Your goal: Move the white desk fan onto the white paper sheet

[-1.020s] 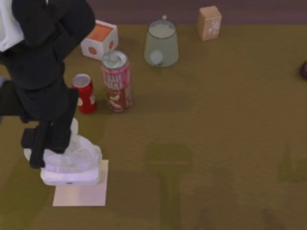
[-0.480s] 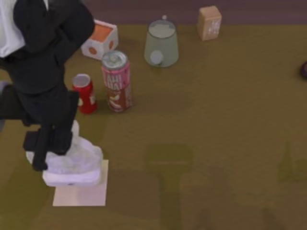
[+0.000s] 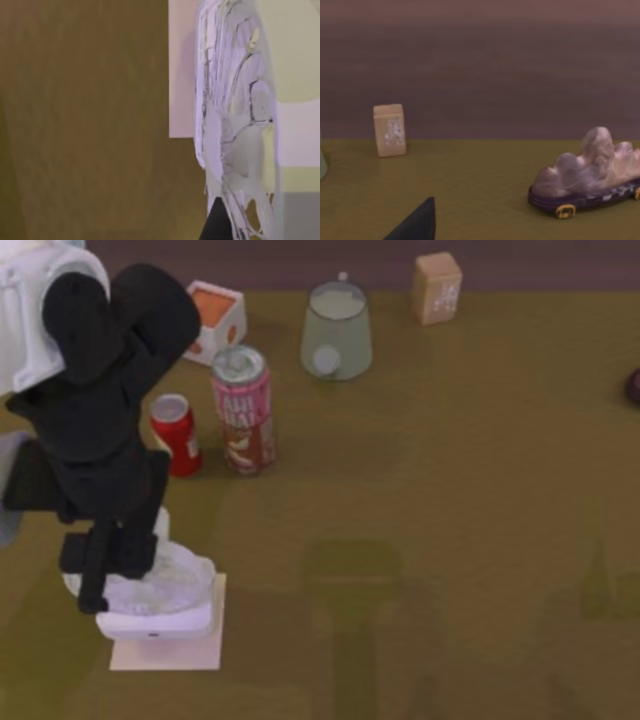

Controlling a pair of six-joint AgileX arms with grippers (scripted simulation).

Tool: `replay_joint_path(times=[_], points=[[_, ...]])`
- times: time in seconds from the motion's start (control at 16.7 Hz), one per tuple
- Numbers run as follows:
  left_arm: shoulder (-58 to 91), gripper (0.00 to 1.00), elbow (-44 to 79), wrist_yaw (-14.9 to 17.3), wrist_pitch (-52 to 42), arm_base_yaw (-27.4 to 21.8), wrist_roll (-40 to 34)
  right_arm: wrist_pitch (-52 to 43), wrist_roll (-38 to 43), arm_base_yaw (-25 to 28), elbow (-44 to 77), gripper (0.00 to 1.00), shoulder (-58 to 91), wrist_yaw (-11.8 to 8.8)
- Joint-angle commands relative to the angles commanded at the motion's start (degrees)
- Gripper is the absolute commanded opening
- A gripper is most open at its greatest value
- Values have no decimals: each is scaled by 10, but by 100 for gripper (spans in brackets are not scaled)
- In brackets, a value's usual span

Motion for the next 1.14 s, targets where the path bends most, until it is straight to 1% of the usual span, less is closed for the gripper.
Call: replay_joint_path(times=[0.78, 0.84, 1.14], points=[[0, 98, 0, 0, 0, 0, 0, 0, 0, 0, 0, 100, 0, 0], [0, 100, 0, 0, 0, 0, 0, 0, 0, 0, 0, 100, 0, 0], [0, 100, 0, 0, 0, 0, 0, 0, 0, 0, 0, 100, 0, 0]])
